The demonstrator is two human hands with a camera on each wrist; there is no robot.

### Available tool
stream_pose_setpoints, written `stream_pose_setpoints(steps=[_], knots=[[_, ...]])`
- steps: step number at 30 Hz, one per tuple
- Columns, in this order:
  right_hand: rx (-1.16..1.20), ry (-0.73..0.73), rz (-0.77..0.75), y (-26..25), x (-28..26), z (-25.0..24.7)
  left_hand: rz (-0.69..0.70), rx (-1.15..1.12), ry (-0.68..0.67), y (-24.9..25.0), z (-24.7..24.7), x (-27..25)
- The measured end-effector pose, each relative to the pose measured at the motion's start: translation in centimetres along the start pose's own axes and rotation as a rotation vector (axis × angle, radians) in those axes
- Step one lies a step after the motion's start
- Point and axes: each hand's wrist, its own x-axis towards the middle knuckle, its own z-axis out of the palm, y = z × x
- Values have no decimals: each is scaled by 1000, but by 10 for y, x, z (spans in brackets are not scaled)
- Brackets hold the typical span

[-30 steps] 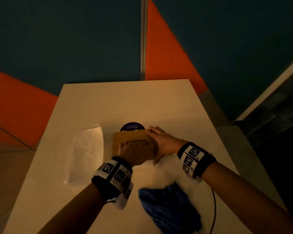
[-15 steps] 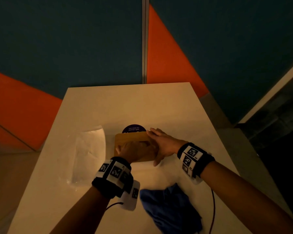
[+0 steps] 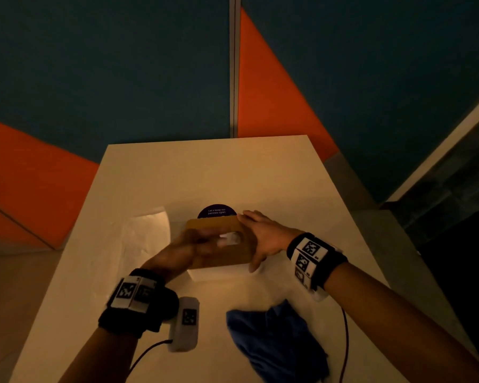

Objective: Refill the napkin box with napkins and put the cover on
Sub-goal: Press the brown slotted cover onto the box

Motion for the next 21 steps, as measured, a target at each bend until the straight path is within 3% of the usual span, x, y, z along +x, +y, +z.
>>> stream_pose_setpoints(steps=[2,6,8,14,18,21], knots=[[-3,6,-3,0,0,0,89,11,57,7,-9,3],[-2,6,-8,-1,-1,0,152,727,294,6,-11,23],[12,4,-7,-2,-2,-1,135,895,320,-4,-3,30],[18,-6,1,-3,-3,0,221,1009,366,-18,23,38],[-4,-5,1,-3,-1,-2,461,1054,421,-23,13,39],[-20,-10,-1,-2,0,-2,452,1027,365,-23,5,43]])
